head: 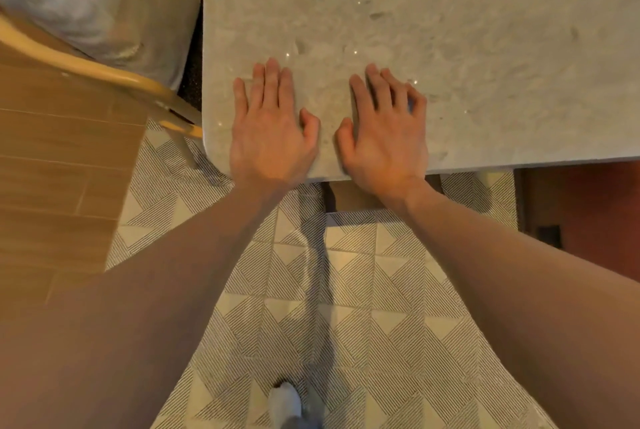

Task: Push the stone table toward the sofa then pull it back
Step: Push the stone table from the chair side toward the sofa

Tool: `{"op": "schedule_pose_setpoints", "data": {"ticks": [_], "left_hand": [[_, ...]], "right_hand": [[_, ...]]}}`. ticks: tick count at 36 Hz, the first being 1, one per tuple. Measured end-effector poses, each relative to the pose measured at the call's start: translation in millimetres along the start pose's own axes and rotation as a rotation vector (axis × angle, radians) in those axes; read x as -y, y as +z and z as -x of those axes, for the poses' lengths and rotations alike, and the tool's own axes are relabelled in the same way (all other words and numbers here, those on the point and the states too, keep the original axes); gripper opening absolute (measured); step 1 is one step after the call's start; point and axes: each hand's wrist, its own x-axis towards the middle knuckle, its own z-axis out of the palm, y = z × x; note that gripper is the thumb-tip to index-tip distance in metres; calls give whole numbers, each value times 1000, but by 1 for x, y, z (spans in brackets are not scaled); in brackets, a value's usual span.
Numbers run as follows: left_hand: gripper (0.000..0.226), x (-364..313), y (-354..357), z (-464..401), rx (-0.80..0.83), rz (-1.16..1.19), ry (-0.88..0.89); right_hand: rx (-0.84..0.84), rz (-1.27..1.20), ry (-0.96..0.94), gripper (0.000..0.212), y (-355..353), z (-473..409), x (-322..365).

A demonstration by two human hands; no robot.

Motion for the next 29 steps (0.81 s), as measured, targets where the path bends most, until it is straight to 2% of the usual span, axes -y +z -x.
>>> {"op": "schedule_pose_setpoints", "data": {"ticks": [15, 29], "left_hand": [[56, 0, 8, 9, -194, 47, 4], [53, 4, 4, 1, -134, 20, 6]], "right_hand": [[-74, 18, 0, 63, 10, 0, -1], [-74, 28, 6, 59, 8, -5, 4]]}}
